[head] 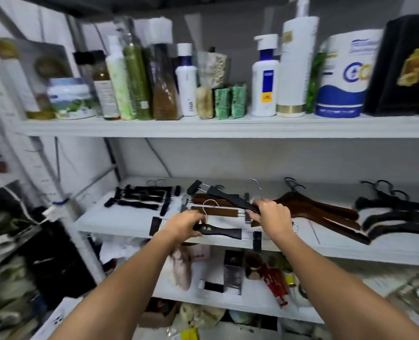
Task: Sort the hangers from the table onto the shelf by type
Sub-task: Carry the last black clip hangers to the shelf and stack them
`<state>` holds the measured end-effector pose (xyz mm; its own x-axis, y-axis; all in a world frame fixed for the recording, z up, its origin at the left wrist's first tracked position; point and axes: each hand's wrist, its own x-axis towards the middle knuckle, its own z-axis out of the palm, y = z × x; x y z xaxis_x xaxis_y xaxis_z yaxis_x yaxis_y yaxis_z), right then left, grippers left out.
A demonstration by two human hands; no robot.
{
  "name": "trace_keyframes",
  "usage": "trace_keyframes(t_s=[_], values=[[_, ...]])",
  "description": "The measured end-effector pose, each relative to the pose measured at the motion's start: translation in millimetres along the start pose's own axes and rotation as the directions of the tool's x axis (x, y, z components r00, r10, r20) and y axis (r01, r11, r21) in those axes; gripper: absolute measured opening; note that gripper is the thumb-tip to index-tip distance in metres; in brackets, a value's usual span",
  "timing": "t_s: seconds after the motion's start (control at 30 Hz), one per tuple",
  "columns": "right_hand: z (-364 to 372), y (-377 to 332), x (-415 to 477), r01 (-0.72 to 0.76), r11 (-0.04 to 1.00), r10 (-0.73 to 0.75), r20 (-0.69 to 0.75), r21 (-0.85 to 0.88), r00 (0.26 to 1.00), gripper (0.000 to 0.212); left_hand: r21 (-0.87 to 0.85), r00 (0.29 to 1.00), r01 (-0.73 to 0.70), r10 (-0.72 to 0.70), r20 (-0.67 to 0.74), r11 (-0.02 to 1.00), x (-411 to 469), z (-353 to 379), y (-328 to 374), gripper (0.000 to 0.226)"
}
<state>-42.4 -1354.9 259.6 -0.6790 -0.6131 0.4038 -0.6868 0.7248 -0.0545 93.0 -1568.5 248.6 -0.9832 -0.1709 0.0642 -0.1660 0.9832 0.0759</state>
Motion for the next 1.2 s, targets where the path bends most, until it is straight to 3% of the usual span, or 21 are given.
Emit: trace_keyframes(t_s=[0.2,0.5,0.87,1.2], values=[[23,-56,32,0.073,0.997,-0.074,0.056,0.019,0.996,0.041,0.023,0.994,0.107,-0.108,0.014,0.994,-19,8,-64,0.038],[63,-131,84,0.058,0.998,-0.06,0.076,0.025,0.995,0.042,0.011,0.991,0.129,-0.129,0.044,0.992,-13,18,-174,0.037],[105,-213,123,-0.011,1.0,0.01,0.089,0.014,0.996,0.039,-0.035,0.998,0.06,-0.06,0.02,0.998,-1,22,-290,0.038],[131,-238,154,-0.034,0.999,0.034,0.152,0.0,0.988,0.038,-0.066,0.998,0.037,-0.033,0.061,0.997,20,42,-342,0.035]])
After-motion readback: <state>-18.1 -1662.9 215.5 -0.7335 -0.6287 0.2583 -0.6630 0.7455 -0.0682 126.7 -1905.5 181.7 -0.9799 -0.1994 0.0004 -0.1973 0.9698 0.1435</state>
